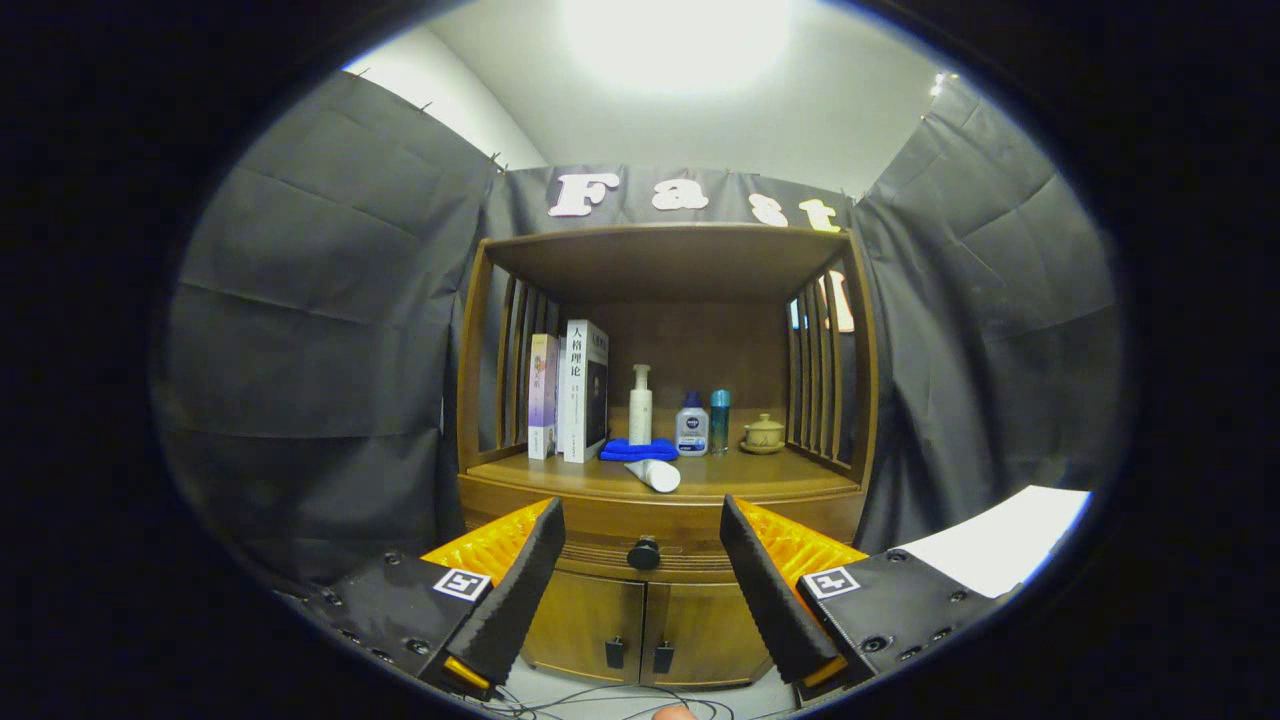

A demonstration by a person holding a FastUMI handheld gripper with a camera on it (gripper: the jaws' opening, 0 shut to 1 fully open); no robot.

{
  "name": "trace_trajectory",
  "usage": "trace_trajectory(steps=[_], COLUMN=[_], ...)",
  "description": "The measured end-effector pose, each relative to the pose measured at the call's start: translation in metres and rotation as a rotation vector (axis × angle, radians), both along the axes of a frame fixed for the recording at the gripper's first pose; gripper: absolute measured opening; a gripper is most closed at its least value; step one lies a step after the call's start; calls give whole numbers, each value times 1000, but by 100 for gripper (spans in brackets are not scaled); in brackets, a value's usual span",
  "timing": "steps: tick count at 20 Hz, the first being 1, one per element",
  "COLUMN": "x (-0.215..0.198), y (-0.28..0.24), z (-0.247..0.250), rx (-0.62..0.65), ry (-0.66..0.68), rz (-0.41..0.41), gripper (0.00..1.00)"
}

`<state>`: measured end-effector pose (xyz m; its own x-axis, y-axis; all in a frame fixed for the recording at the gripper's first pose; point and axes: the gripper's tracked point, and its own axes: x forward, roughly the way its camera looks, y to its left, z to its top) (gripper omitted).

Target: Pull open the drawer, take out the items inside it, and place them on the countertop above the cabinet.

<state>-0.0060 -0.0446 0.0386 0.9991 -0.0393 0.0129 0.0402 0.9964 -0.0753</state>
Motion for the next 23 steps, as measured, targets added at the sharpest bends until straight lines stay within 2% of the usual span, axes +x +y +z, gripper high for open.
trace_trajectory(steps=[3, 8, 23], x=[-9, -10, -11], y=[1, 3, 7], z=[-7, -20, -19], rx=[44, 11, 26], ry=[4, 36, 38], rz=[6, 22, 48], gripper=[98, 98, 98])
